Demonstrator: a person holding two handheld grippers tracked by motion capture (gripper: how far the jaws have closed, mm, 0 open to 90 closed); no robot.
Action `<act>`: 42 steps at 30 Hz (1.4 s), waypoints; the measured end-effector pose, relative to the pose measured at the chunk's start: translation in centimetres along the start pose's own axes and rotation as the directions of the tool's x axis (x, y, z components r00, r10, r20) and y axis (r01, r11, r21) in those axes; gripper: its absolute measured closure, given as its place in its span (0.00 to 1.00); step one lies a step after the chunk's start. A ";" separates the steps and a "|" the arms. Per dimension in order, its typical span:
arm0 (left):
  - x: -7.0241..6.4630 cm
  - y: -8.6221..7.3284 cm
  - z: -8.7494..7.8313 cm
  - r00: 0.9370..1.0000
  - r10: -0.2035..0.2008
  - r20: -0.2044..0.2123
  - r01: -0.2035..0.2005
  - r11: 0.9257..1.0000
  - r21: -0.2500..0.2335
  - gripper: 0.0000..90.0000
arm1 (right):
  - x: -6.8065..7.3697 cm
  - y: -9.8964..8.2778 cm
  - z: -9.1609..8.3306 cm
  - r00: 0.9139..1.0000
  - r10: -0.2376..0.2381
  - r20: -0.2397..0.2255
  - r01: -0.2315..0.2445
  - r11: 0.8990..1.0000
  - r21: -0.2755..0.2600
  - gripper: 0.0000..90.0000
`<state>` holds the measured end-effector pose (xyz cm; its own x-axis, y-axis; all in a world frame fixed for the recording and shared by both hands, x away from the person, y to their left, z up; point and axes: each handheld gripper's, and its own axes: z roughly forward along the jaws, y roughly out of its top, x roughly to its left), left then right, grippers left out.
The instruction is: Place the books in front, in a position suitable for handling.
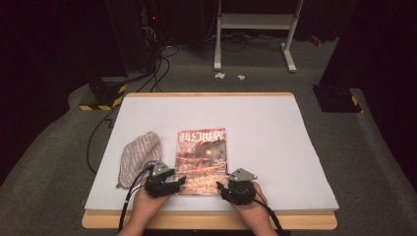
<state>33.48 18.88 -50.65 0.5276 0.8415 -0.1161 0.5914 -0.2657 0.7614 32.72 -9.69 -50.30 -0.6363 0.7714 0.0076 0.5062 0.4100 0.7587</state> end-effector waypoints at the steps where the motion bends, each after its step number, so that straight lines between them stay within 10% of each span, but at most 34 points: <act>1: 0.0 0.0 0.0 1.000 0.000 -0.001 0.000 1.000 0.002 0.47 | 0.0 0.0 0.0 1.000 -0.002 0.001 0.002 1.000 0.000 0.54; 8: -0.1 0.1 -0.1 1.000 0.010 -0.006 -0.010 1.000 0.002 0.47 | 0.0 0.0 0.0 1.000 -0.005 0.003 0.005 1.000 0.001 0.54; 14: 0.2 0.9 -2.2 0.999 0.039 -0.031 -0.043 0.994 -0.105 0.48 | -0.1 0.2 -0.9 1.000 -0.013 0.026 0.014 0.998 -0.057 0.50; 25: 6.4 1.5 -7.2 0.979 -0.030 -0.203 -0.013 0.978 -0.208 0.43 | -1.2 0.0 -1.4 0.999 0.009 0.043 -0.006 0.998 -0.063 0.47; 36: 11.3 1.8 -5.3 0.969 -0.088 -0.231 0.061 0.991 -0.123 0.31 | -1.6 0.1 -1.3 0.999 0.019 0.045 -0.016 0.998 -0.053 0.42; 42: 12.3 1.9 -2.2 0.961 -0.053 -0.271 0.072 0.996 0.061 0.29 | -1.9 0.2 -1.3 0.998 0.035 0.044 -0.033 0.998 -0.052 0.42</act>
<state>39.74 29.81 -49.26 0.3104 0.9504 0.0207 0.6640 -0.2324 0.7107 33.30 -11.72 -49.32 -0.5918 0.8060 0.0058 0.4961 0.3586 0.7908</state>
